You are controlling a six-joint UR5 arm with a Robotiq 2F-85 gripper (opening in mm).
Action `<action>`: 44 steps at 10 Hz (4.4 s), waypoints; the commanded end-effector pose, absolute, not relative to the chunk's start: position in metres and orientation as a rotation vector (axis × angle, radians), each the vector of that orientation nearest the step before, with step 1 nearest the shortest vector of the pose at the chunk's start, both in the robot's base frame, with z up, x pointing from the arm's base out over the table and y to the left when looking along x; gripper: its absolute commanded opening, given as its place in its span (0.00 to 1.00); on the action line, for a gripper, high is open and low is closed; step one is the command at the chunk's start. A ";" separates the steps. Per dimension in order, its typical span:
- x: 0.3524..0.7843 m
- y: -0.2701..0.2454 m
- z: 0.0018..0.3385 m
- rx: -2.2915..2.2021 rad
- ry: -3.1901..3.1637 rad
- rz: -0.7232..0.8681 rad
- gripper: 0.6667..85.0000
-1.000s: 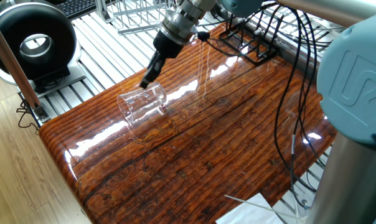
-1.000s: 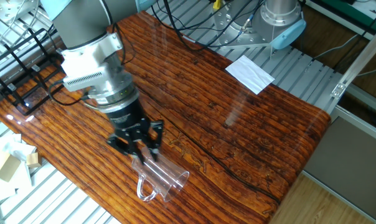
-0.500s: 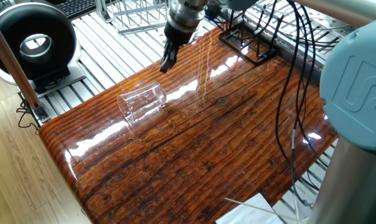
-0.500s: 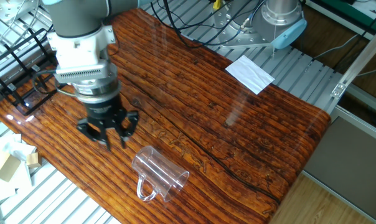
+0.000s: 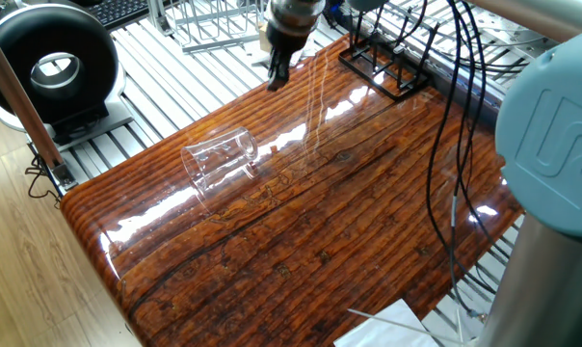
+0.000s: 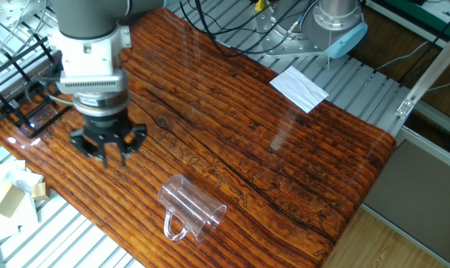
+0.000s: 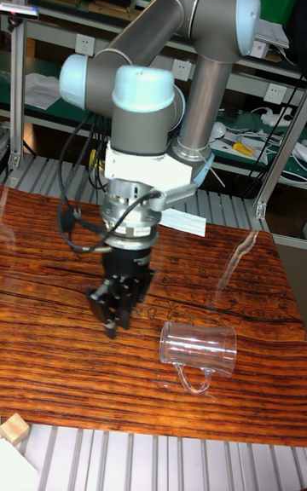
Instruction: Take the cup off the cup rack
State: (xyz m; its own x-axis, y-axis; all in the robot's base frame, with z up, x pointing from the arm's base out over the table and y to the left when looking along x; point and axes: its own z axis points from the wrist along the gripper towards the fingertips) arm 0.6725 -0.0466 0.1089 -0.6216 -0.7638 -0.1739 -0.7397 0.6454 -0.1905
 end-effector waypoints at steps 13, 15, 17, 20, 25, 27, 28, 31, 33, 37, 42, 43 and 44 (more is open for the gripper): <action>0.639 -0.034 0.130 -0.572 2.864 -0.068 0.31; 0.645 -0.047 0.121 -0.762 2.857 -0.103 0.31; 0.666 -0.093 0.128 -0.873 2.814 -0.314 0.31; 0.676 -0.088 0.129 -0.859 2.803 -0.213 0.31; 0.682 -0.068 0.121 -0.802 2.811 0.070 0.30; 0.679 -0.049 0.119 -0.711 2.832 0.203 0.28; 0.681 -0.052 0.117 -0.688 2.839 0.190 0.26; 0.680 -0.018 0.119 -0.512 2.847 0.410 0.22; 0.680 0.000 0.118 -0.434 2.841 0.511 0.20; 0.695 -0.070 0.102 -0.603 2.839 0.059 0.18; 0.687 -0.090 0.106 -0.689 2.869 0.006 0.16; 0.688 -0.092 0.107 -0.694 2.869 0.001 0.15; 0.691 -0.097 0.107 -0.712 2.850 -0.022 0.14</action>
